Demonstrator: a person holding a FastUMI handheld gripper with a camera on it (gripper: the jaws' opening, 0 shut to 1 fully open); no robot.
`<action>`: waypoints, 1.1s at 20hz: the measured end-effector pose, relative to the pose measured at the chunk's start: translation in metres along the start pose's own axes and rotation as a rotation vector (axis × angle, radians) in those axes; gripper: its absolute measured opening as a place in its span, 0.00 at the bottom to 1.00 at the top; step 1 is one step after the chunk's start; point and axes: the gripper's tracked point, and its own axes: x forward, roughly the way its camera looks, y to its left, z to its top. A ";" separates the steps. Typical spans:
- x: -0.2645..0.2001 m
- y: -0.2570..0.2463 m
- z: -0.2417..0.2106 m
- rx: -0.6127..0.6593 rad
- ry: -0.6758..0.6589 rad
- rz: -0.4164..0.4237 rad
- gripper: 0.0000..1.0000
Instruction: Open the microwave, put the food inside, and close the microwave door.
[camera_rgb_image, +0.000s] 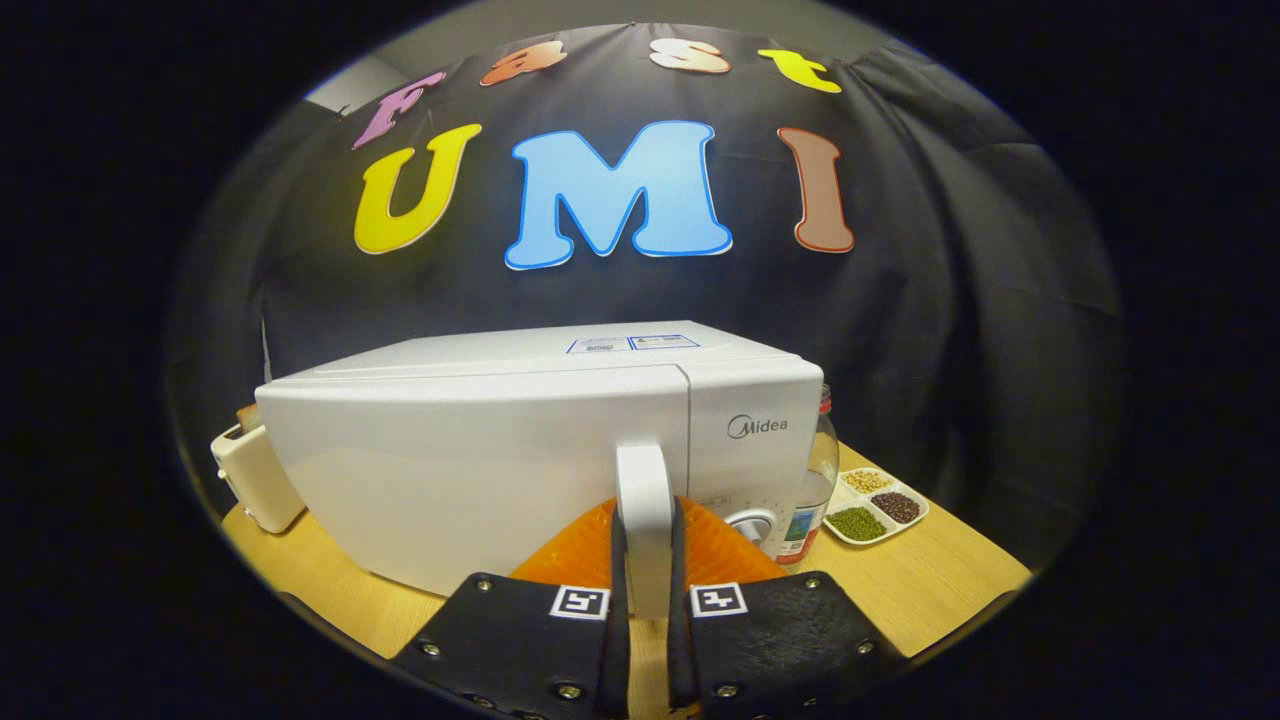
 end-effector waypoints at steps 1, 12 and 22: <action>-0.004 -0.001 0.000 -0.004 0.005 -0.004 0.15; -0.097 0.017 -0.020 -0.037 0.011 -0.013 0.09; -0.203 0.081 -0.046 0.016 -0.055 0.062 0.09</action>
